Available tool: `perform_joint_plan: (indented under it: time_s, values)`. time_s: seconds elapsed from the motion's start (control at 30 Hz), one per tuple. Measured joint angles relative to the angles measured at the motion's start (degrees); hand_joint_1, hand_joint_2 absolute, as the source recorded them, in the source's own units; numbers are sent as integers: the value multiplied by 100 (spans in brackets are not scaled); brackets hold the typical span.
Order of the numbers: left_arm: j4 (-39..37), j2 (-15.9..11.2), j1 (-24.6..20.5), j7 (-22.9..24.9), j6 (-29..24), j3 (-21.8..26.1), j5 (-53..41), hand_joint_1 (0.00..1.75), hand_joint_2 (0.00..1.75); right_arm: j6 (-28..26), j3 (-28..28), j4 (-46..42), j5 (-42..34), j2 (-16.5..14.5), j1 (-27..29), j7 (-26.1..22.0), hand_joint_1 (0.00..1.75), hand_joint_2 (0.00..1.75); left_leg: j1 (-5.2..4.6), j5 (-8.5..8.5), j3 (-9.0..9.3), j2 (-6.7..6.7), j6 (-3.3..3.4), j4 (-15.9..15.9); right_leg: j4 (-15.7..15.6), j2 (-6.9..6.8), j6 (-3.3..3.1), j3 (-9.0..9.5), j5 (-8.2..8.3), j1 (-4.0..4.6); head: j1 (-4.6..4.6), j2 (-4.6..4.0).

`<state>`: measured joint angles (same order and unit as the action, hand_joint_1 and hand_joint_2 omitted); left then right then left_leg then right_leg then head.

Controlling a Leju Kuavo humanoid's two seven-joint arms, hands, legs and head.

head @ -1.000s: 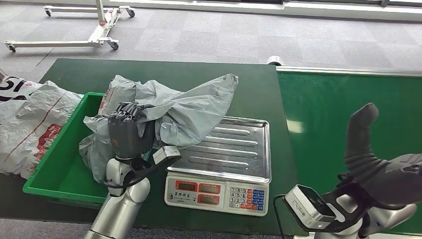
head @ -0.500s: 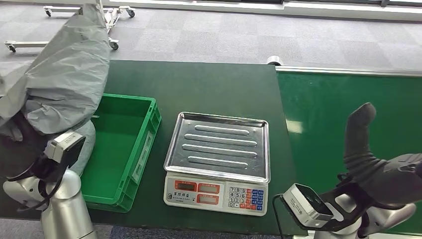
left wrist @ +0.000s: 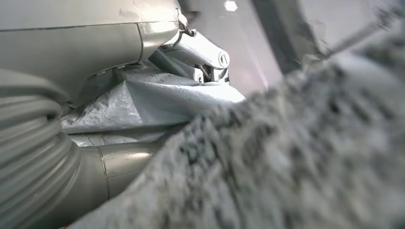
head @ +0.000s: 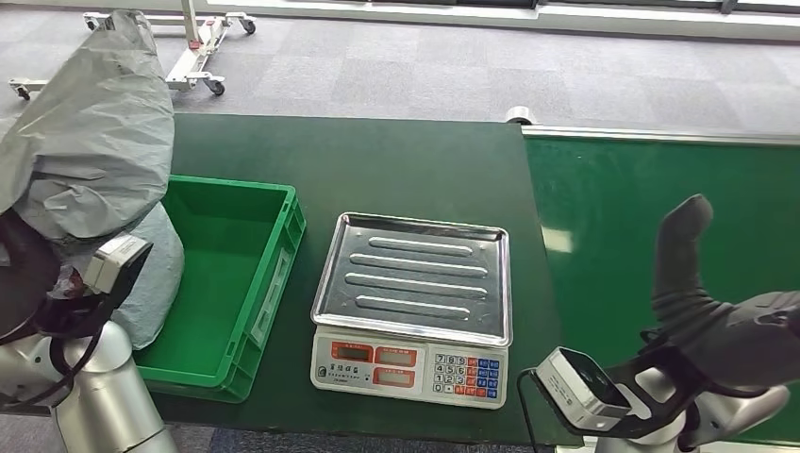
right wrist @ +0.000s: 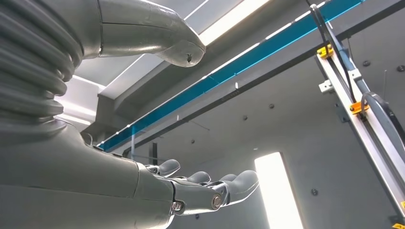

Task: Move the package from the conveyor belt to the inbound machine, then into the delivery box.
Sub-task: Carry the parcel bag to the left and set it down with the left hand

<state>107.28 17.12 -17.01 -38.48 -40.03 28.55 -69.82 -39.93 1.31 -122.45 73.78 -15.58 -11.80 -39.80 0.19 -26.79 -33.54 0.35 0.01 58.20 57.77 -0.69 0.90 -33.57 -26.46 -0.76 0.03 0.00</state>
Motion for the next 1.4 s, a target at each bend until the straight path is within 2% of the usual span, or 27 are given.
perform_joint_plan:
  time_s: [0.07,0.13,0.2,0.23,0.3,0.4,0.43,0.53,0.57,0.67,0.73,0.83,1.0,1.1,1.17,1.3,1.4]
  values:
    - [-508,-8,-27,638,7,-14,-941,175,175,0,-30,-19,-12,0,7,0,0,175,-2,0,2,0,0,0,0,-2,0,1,0,-3,1,0]
    - [-1194,-130,3,1869,16,-188,-1522,175,175,0,-51,-31,-44,0,13,0,0,175,-3,0,3,14,0,0,0,7,-6,-3,6,-2,1,0]
    - [-1860,-366,49,3136,19,-577,-1573,175,175,0,-68,-34,-66,0,17,0,0,175,-2,0,2,30,0,0,0,19,-13,-10,13,-1,-1,0]
    - [-2140,-488,60,3581,19,-797,-1575,175,175,0,-76,-34,-67,0,19,0,0,175,-2,0,1,31,0,0,0,22,-13,-10,14,-1,-1,0]
    - [-2623,-696,80,4117,19,-1216,-1576,175,175,0,-87,-34,-61,0,20,0,0,175,-2,0,0,28,0,0,0,21,-13,-7,13,-1,-1,0]
    - [-3165,-916,111,4533,75,-1647,-1577,175,175,1,-92,-34,-47,0,21,0,0,175,-2,0,-2,28,0,-1,0,21,-13,-8,13,-1,1,0]
    - [-3298,-969,119,4652,113,-1753,-1577,131,175,1,-94,-34,-44,0,21,0,0,175,-2,0,-2,29,0,-1,0,21,-13,-8,13,-2,0,0]
    - [-3567,-1063,148,4916,233,-1941,-1577,0,44,2,-97,-32,-41,0,21,0,0,175,-3,-1,-4,28,0,-1,0,22,-13,-9,13,-2,0,0]
    - [-3625,-1080,161,4970,256,-1962,-1573,0,0,2,-98,-32,-40,0,21,0,0,175,-3,-1,-4,28,0,-1,0,22,-13,-9,13,-2,1,0]
    - [-3719,-1100,195,4977,238,-1981,-1504,0,0,2,-102,-26,-27,0,21,0,0,175,-3,-1,-4,28,0,-1,0,20,-13,-8,12,-2,0,0]
    - [-3727,-1103,199,4791,142,-1988,-1319,0,0,2,-103,-17,-15,0,21,0,0,175,-3,-1,-3,27,0,-1,0,20,-13,-6,12,-2,0,0]
    - [-3634,-1104,213,4219,23,-2026,-634,0,0,2,-107,-3,-9,0,21,0,0,175,-2,0,-1,27,0,-1,0,20,-13,-5,12,-2,0,0]
    - [-3368,-1100,259,2954,89,-2218,1144,0,0,2,-123,6,-39,0,30,0,0,175,-2,0,1,25,0,-1,0,17,-13,-2,12,-2,0,0]
    - [-3302,-1100,292,2808,153,-2288,1360,0,0,2,-131,15,-61,0,38,0,0,175,-2,0,2,25,0,-1,0,18,-13,-2,12,-2,0,0]
    - [-3224,-1101,328,2564,358,-2333,1742,0,0,3,-146,44,-133,1,44,-1,0,175,-2,0,1,26,0,-1,0,19,-13,-2,12,-2,0,0]
    - [-2861,-1103,504,1688,1156,-2498,3208,0,0,5,-255,212,-396,3,55,-1,0,175,-2,0,-1,25,0,-1,0,19,-13,-3,12,-2,1,0]
    - [-2650,-1110,583,1462,1459,-2586,3677,0,0,7,-312,318,-481,6,58,-1,0,175,-2,0,-2,25,0,-1,0,18,-13,-4,12,-2,0,0]
